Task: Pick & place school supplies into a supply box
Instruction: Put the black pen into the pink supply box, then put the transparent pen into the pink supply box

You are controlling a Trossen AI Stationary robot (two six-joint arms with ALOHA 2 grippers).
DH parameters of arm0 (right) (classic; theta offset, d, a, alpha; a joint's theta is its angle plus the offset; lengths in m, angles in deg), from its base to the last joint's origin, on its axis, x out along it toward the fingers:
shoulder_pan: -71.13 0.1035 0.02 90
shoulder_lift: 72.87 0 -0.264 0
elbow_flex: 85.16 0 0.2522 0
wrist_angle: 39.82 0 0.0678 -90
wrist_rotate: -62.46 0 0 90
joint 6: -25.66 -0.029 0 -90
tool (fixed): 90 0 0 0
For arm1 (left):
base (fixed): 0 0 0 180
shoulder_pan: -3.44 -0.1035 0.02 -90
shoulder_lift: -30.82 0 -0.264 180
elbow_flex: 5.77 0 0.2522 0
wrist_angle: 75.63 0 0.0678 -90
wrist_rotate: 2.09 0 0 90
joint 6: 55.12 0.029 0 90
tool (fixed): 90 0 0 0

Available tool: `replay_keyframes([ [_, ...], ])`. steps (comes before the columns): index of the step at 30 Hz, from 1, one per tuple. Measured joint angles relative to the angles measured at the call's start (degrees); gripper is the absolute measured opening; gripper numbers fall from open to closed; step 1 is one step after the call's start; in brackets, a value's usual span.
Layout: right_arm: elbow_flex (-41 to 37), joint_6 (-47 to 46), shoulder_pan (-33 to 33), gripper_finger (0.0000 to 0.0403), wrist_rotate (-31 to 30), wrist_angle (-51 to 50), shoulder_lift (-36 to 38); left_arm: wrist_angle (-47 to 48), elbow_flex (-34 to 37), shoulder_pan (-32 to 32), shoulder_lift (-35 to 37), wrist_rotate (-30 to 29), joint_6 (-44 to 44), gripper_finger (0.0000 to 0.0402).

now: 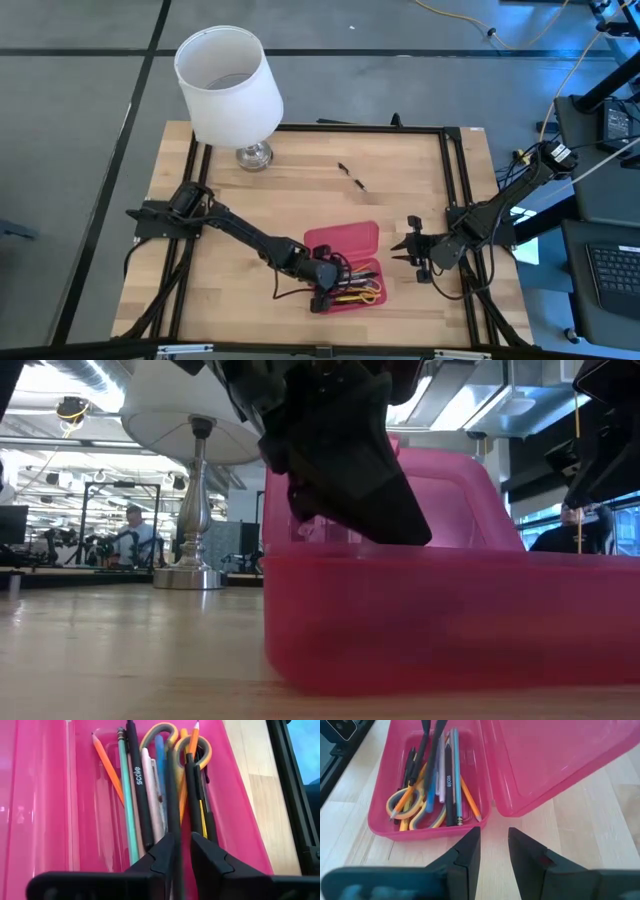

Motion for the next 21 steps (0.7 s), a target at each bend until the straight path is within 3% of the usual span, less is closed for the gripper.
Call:
replay_keyframes([
  [8, 0.0, 0.0, 0.0, 0.0103, 0.0, -0.01, 0.0, 0.01, 0.0, 0.0, 0.0, -0.02, 0.01, 0.0064],
  [15, 0.0, -0.24, 0.0, 0.0103, 0.29, -0.01, 0.0, 0.13, 0.0, -0.13, 0.44, -1.01, 3.1, 0.0108],
  [21, 0.0, -0.24, 0.0, 0.0103, 0.45, 0.01, 0.0, 0.7, 0.0, -1.43, 5.51, 0.66, 4.86, 0.0136],
])
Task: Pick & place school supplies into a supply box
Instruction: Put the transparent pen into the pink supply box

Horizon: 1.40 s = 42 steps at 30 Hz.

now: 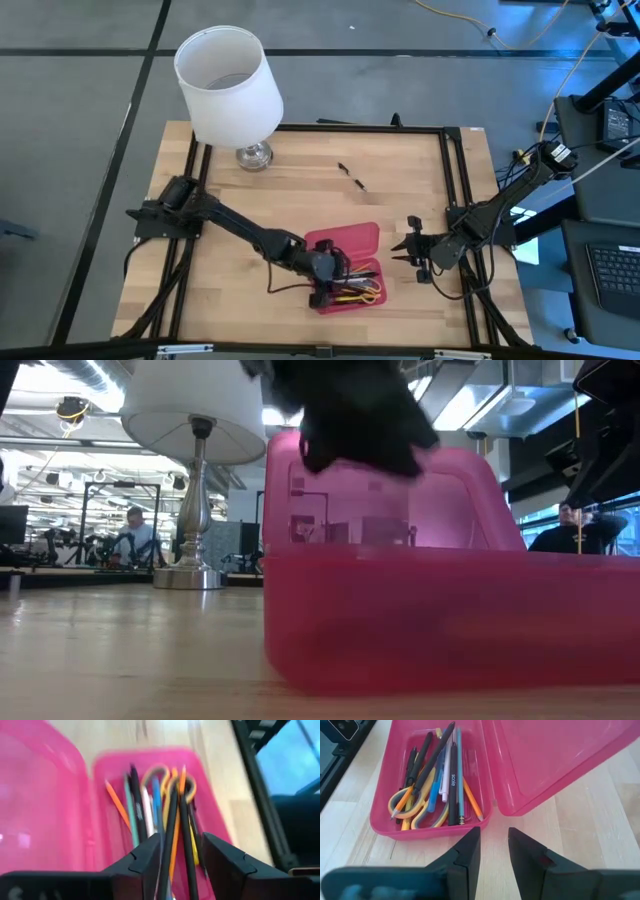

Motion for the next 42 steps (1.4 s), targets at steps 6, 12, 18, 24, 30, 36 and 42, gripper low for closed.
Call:
replay_keyframes([
  [6, 0.0, 0.0, 0.0, 0.0104, 0.01, 0.02, 0.0, 6.61, 0.0, -2.3, 10.08, -0.6, 5.87, 0.0137],
  [12, 0.0, 0.0, 0.0, 0.0104, 0.05, 0.07, 0.02, 14.6, -0.02, -3.23, 19.09, -7.65, 7.32, 0.0135],
  [18, 0.0, 0.07, 0.0, 0.0104, 0.05, 0.01, 0.02, 14.72, 0.0, -3.58, 24.33, -4.5, 14.54, 0.0139],
  [24, 0.0, 0.42, 0.0, 0.0104, 0.03, -0.08, 0.02, 14.44, 0.0, -6.77, 24.76, 1.96, 21.58, 0.0135],
  [30, 0.0, 0.24, 0.0, 0.0104, 0.03, -0.5, 0.02, 3.97, 9.07, -13.58, 28.85, 15.19, 22.09, 0.0137],
  [36, 0.0, 0.24, 0.0, 0.0104, 0.01, -1.29, 0.02, -11.84, 26.97, -19.15, 41.3, 15.41, 18.64, 0.0138],
  [42, 0.0, -0.11, -0.42, 0.0104, -1.83, -1.62, 0.02, -28.57, 45.39, -20.69, 52.82, 8.68, 16.27, 0.0134],
])
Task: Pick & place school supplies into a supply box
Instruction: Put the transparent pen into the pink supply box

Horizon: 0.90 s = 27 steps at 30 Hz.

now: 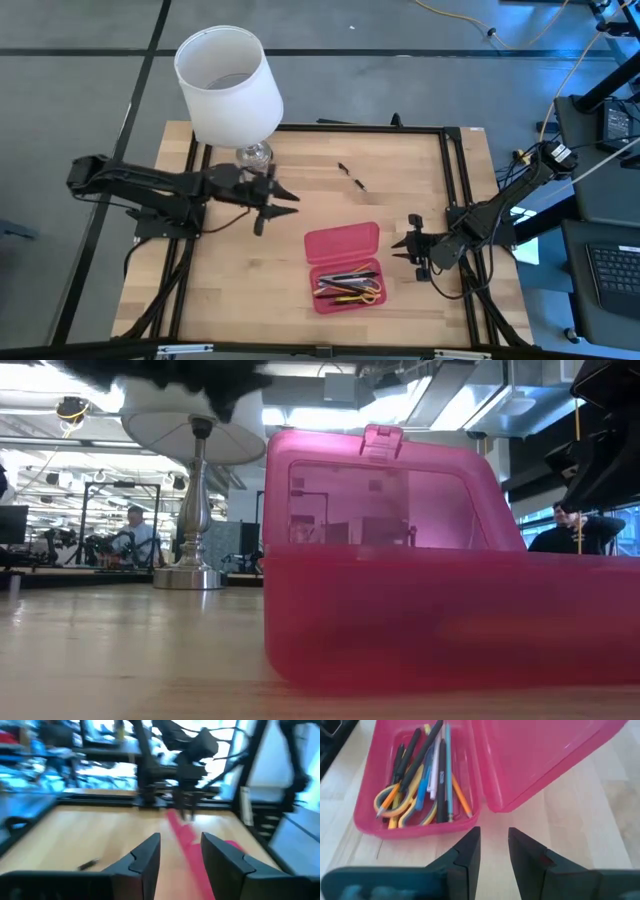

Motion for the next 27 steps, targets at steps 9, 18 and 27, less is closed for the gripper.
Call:
replay_keyframes([
  [9, 0.02, -4.27, -2.56, 0.0104, -0.2, 4.16, 0.0, -20.11, 18.0, 0.83, 7.32, -9.19, -0.55, 0.0136],
  [18, 3.07, 2.31, -4.34, 0.0103, -6.08, 6.6, 1.79, -23.88, 20.4, -0.39, 7.81, -10.84, -0.69, 0.0135],
  [27, 7.08, 16.03, -4.5, 0.0103, -29.38, 7.05, 3.96, -23.11, 20.4, -0.39, 7.8, -10.76, -0.64, 0.0132],
])
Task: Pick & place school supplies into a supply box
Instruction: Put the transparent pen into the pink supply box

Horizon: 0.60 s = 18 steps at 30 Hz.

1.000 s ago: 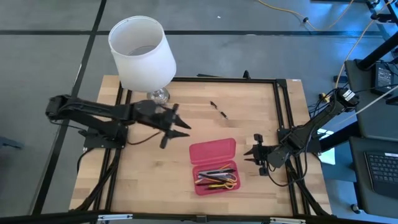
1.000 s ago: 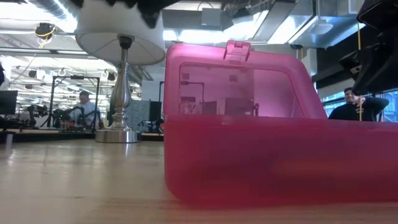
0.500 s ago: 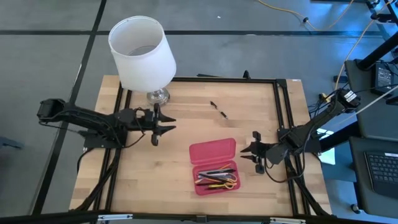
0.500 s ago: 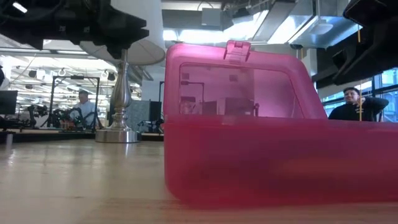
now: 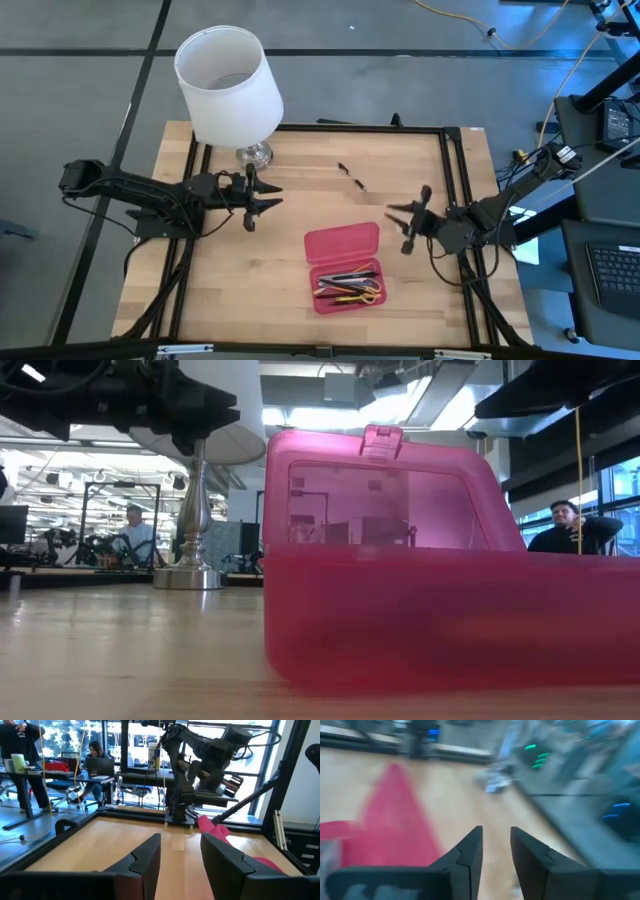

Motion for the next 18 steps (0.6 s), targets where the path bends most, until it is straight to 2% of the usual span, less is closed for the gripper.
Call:
replay_keyframes([
  [3, 0.0, 2.59, -1.24, 0.0103, -6.94, -0.28, 0.06, 0.43, 0.0, 0.0, -0.01, 0.02, 0.02, 0.0133],
  [6, 0.0, 2.23, -4.88, 0.0103, -7.62, -0.98, 1.0, 0.43, 0.0, 0.0, -0.01, 0.04, 0.05, 0.0135],
  [11, 0.0, 2.3, -13.69, 0.0103, 1.5, -4.21, 4.02, 0.56, 0.0, 0.0, -0.01, 0.04, 0.01, 0.0136],
  [15, -0.13, 2.31, -22.48, 0.0104, 6.0, -7.81, 7.08, 0.69, 0.0, 0.0, -0.01, 0.04, 0.04, 0.0133],
  [18, -1.68, 3.69, -28.37, 0.0104, 10.54, -6.51, 8.16, 0.85, 0.0, 0.0, -0.02, 0.04, 0.01, 0.0132],
])
